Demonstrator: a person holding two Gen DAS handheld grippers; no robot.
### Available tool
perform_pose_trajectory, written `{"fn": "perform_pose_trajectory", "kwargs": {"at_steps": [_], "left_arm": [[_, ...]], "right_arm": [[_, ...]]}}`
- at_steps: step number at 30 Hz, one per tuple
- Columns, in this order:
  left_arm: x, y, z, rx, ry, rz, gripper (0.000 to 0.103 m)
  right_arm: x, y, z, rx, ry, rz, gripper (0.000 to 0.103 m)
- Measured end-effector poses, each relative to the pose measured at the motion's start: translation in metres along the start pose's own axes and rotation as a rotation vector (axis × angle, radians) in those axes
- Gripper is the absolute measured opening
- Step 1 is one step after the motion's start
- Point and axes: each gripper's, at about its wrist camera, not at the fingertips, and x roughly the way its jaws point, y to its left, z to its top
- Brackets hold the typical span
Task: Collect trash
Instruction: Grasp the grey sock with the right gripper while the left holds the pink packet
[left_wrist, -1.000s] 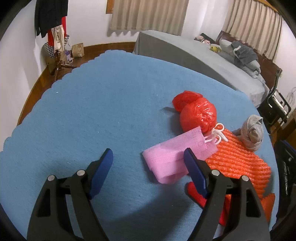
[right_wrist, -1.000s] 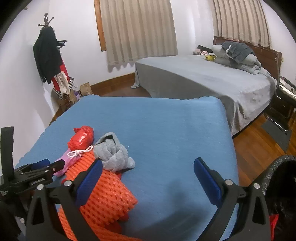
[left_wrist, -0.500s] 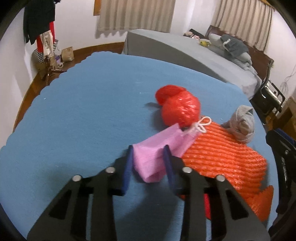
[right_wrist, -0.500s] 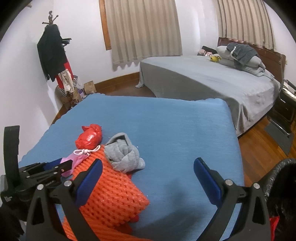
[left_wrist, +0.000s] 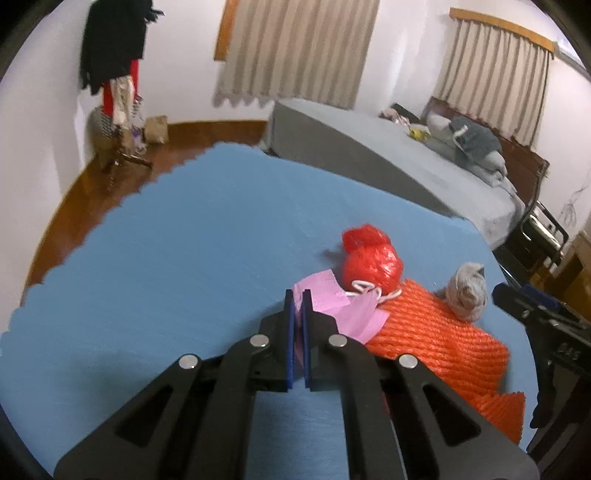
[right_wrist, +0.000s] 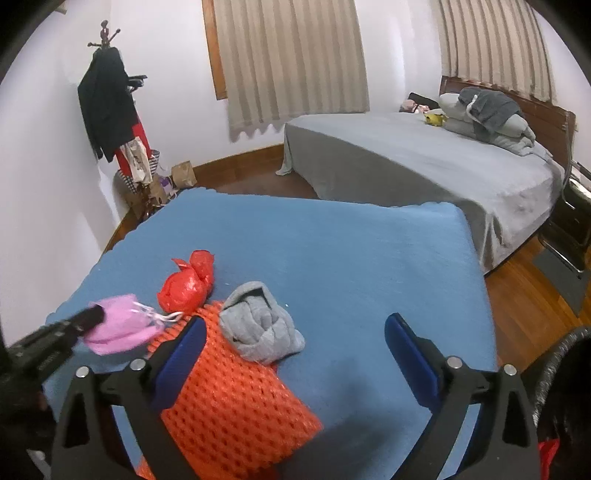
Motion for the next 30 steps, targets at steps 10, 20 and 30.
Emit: {"fn": "perform_pose_trajectory", "kwargs": {"at_steps": [10,20,30], "left_arm": [[-0.022,0.01,0.01,0.003,-0.056,0.037,0.003],[-0.033,0.002,0.013,0.038,-0.065,0.016,0.003],[-0.054,-0.026,0.02,0.078,-0.087,0.002,0.003]], "right_arm": [[0.031,0.014,-0.001,-0.014,0.071,0.029,0.071],[0.021,0.014,0.002,-0.022,0.084,0.075,0.048],[-0.026,0.004,0.011,0.014,-0.008,0.082,0.048]]}}
